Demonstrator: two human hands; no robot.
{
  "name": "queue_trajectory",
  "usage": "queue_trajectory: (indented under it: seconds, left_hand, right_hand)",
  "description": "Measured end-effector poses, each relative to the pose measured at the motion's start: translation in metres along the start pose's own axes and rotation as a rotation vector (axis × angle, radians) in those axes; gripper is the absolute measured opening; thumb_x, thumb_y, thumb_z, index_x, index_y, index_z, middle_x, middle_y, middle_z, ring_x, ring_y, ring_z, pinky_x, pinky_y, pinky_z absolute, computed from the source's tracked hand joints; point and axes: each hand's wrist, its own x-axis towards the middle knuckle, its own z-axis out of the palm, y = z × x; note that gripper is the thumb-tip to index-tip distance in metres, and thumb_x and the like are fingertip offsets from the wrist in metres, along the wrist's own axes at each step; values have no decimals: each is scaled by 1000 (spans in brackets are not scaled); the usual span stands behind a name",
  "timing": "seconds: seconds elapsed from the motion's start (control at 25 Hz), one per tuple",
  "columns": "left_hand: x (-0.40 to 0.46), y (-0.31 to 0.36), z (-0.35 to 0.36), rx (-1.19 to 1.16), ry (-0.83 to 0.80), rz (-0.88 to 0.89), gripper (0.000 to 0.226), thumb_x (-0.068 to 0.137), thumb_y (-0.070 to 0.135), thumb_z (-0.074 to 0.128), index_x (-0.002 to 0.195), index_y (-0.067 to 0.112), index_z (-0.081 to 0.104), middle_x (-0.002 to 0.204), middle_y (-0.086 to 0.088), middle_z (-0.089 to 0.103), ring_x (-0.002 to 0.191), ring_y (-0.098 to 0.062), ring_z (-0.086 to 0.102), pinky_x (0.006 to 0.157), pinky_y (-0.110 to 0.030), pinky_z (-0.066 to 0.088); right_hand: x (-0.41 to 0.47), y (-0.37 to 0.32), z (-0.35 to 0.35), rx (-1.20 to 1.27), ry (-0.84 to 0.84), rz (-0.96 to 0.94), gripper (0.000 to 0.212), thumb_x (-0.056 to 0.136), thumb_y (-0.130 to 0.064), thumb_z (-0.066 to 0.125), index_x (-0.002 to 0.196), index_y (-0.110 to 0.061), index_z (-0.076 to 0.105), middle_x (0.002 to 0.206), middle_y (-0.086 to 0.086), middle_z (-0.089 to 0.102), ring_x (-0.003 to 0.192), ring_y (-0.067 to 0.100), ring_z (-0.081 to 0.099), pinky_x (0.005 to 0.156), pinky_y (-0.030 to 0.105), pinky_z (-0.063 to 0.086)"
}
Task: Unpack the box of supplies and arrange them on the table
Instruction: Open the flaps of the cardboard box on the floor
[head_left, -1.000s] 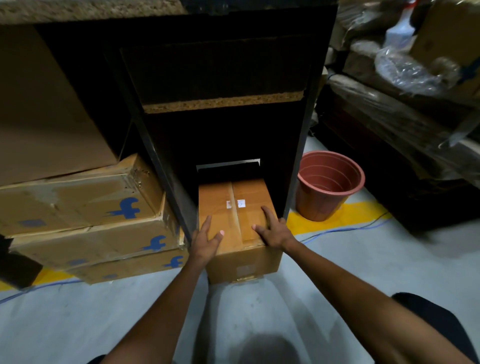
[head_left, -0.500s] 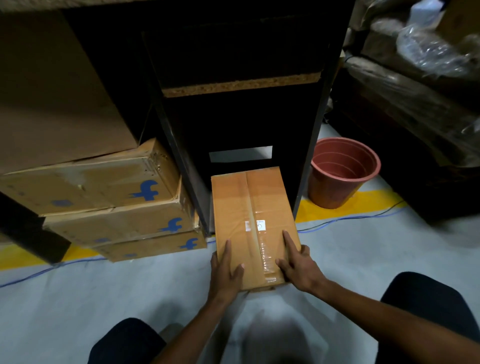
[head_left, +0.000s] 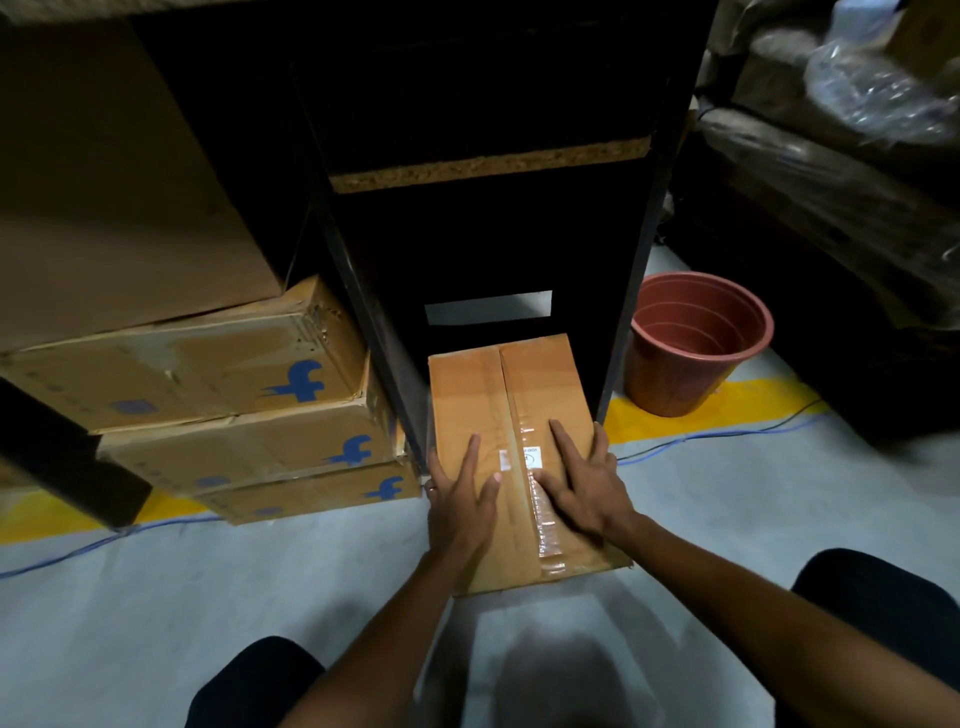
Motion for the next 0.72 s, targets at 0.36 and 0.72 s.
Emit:
queue_trajectory:
  seconds: [0.36,0.72]
  left_hand:
    - [-20,2,11,114,-73,-97,70,96,53,47,152,53,5,161,-4,-8,144,-38,17,109,-60,32]
    - [-76,-14,9,153,-169,-141,73,96,58,44,149,56,-6,160,-3,-7,145,-33,16,113,-58,30]
  right_hand:
    - [-25,6,5,-15,-11,76,81,91,-71,41,153,-49,-7,163,10,-15,135,48,30,107,58,37]
    - [-79,15,4,-14,-179,82,94,88,-65,54,154,-47,-10,159,5,-15,136,45,29,112,53,36]
